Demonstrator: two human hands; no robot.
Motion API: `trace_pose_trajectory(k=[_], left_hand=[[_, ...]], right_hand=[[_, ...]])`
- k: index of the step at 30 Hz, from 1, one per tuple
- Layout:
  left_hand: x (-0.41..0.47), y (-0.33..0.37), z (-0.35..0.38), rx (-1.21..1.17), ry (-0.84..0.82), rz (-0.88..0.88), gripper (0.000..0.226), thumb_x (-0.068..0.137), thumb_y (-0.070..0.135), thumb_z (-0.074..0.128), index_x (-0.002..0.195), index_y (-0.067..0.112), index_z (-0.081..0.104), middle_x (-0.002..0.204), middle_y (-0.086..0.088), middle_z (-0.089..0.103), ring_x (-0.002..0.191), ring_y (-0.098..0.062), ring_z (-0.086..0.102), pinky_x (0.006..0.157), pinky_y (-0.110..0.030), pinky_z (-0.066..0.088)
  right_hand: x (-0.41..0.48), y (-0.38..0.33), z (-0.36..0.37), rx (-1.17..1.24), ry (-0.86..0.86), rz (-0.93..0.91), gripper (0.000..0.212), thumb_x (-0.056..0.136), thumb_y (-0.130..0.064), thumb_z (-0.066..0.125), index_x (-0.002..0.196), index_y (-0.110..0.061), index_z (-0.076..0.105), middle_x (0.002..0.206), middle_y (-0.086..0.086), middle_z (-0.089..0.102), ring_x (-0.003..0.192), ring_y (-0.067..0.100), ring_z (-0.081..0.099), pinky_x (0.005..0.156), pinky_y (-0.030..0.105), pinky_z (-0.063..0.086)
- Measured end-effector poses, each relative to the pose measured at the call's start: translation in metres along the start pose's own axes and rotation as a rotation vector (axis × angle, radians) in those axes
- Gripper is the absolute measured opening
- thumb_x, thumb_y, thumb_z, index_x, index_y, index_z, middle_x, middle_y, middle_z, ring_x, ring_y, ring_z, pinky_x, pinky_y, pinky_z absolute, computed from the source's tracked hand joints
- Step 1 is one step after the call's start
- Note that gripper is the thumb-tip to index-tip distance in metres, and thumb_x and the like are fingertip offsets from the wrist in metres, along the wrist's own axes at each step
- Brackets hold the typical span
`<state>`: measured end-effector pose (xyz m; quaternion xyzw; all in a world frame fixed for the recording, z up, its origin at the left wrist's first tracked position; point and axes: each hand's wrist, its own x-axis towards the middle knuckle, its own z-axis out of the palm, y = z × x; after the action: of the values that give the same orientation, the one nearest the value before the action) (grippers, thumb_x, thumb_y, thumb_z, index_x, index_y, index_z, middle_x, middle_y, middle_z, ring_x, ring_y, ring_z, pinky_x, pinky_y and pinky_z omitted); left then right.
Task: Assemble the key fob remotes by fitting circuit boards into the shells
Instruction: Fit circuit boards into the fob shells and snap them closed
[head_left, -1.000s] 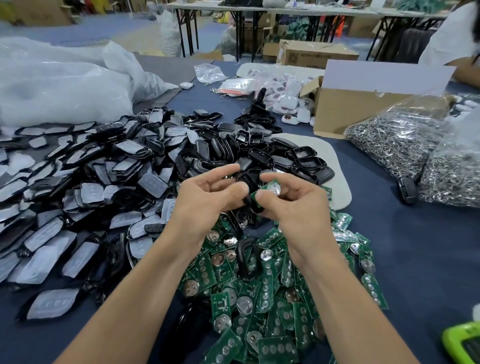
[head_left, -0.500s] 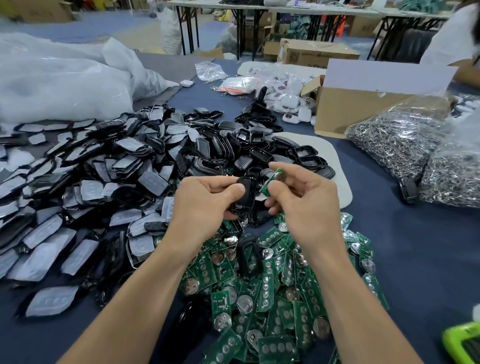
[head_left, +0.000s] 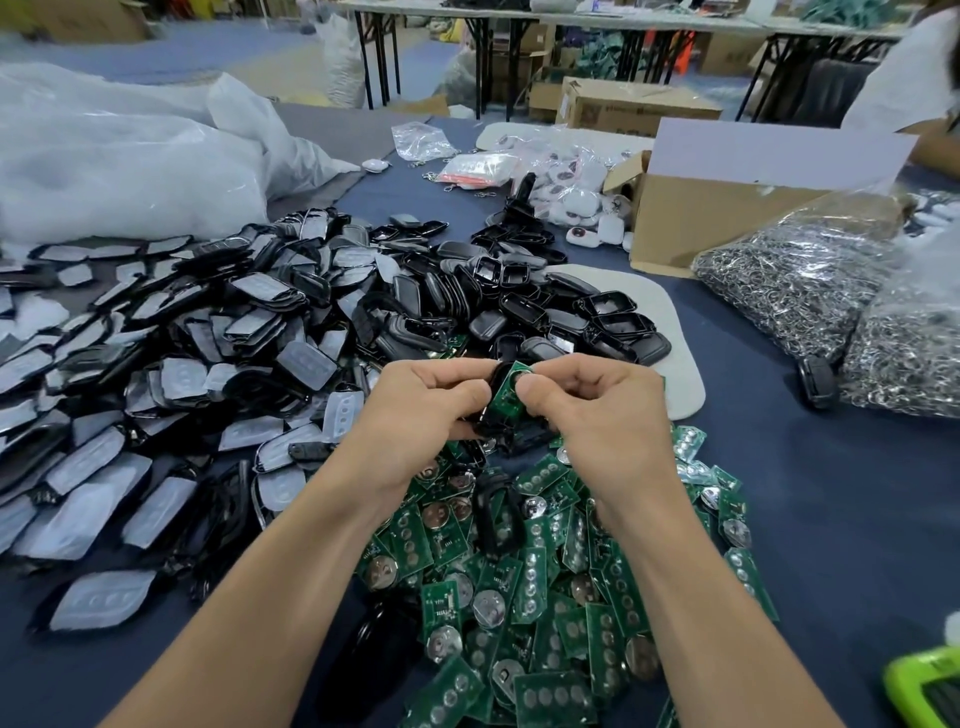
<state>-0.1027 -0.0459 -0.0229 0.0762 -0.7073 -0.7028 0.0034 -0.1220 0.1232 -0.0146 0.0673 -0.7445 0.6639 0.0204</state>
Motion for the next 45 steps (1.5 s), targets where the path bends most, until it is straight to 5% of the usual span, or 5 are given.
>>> trace_pose_trajectory(k=[3, 9, 14, 32, 45], left_hand=[[0.000, -0.001, 0.000, 0.011, 0.022, 0.003, 0.025, 0.101, 0.002, 0.063, 0.116, 0.014, 0.080, 0.101, -0.005, 0.082, 0.099, -0.021, 0.078, 0.083, -0.032, 0.064], [0.000, -0.001, -0.001, 0.000, 0.070, -0.004, 0.022, 0.098, 0.005, 0.068, 0.111, 0.016, 0.081, 0.097, -0.003, 0.082, 0.095, -0.017, 0.078, 0.073, -0.023, 0.061], [0.000, 0.000, -0.001, -0.019, 0.083, -0.006, 0.022, 0.098, 0.005, 0.069, 0.105, 0.021, 0.081, 0.095, -0.001, 0.082, 0.091, -0.014, 0.078, 0.069, -0.020, 0.059], [-0.004, 0.001, -0.002, 0.023, -0.017, -0.010, 0.021, 0.096, 0.011, 0.074, 0.109, 0.025, 0.082, 0.098, 0.006, 0.082, 0.094, -0.002, 0.075, 0.068, -0.015, 0.057], [-0.005, 0.000, -0.001, 0.014, -0.015, 0.018, 0.027, 0.092, 0.007, 0.077, 0.095, 0.033, 0.085, 0.096, 0.002, 0.082, 0.093, -0.006, 0.077, 0.069, -0.017, 0.058]], right_hand=[[0.000, -0.004, -0.002, 0.130, -0.016, 0.062, 0.021, 0.090, -0.009, 0.076, 0.075, -0.023, 0.078, 0.061, 0.008, 0.070, 0.050, 0.013, 0.057, 0.051, 0.020, 0.046], [0.000, -0.011, -0.008, 0.349, -0.055, 0.135, 0.016, 0.091, -0.015, 0.076, 0.076, -0.018, 0.076, 0.069, 0.010, 0.069, 0.051, 0.010, 0.052, 0.047, 0.014, 0.042], [0.004, -0.003, -0.015, 0.104, -0.038, 0.068, 0.028, 0.081, -0.004, 0.074, 0.098, -0.025, 0.067, 0.065, 0.006, 0.068, 0.053, 0.014, 0.055, 0.051, 0.020, 0.044], [-0.003, -0.005, -0.005, -0.221, -0.006, -0.172, 0.031, 0.084, -0.011, 0.083, 0.079, -0.041, 0.081, 0.067, -0.011, 0.075, 0.060, 0.025, 0.071, 0.059, 0.050, 0.059], [-0.005, -0.003, -0.002, -0.288, 0.021, -0.245, 0.024, 0.084, -0.012, 0.084, 0.084, -0.035, 0.083, 0.071, -0.013, 0.076, 0.064, 0.020, 0.072, 0.063, 0.044, 0.060]])
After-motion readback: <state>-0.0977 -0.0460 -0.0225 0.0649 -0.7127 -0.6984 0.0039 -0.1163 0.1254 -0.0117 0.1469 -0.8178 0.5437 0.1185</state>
